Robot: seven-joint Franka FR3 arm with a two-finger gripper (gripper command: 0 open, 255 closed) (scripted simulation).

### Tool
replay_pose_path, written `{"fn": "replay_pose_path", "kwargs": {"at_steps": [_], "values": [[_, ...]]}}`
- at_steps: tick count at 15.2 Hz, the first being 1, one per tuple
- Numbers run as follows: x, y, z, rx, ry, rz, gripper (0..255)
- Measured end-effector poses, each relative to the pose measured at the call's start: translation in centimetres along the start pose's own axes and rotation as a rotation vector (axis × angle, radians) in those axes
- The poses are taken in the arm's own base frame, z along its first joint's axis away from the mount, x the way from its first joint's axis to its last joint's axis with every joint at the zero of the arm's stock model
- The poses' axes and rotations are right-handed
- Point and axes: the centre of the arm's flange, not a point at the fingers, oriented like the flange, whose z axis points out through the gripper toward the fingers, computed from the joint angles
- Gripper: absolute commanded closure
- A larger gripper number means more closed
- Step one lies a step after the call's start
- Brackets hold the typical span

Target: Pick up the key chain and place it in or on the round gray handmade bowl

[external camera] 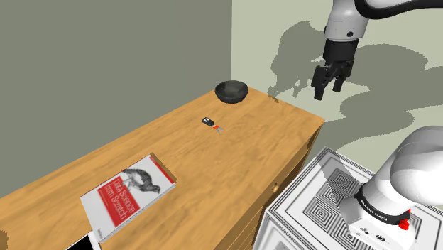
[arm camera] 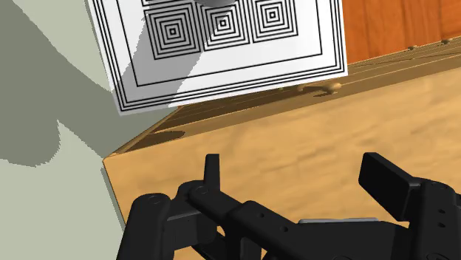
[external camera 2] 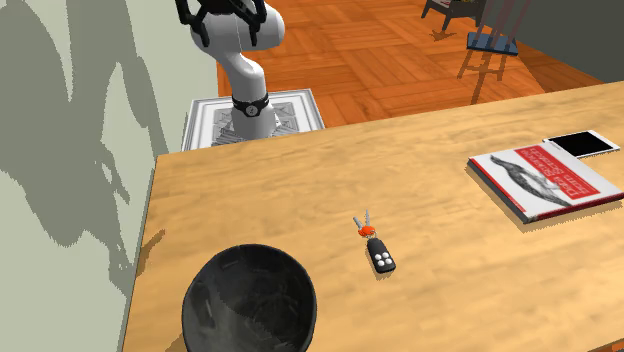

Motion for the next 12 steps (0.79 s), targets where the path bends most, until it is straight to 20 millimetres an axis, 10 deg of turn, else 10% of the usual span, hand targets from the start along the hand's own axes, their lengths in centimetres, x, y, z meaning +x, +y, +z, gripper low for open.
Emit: {"fn": "replay_pose_path", "kwargs": {"at_steps": [12], "values": [[9.2,-7.6,4.5,-0.002,0.039,-0.020,0]]}}
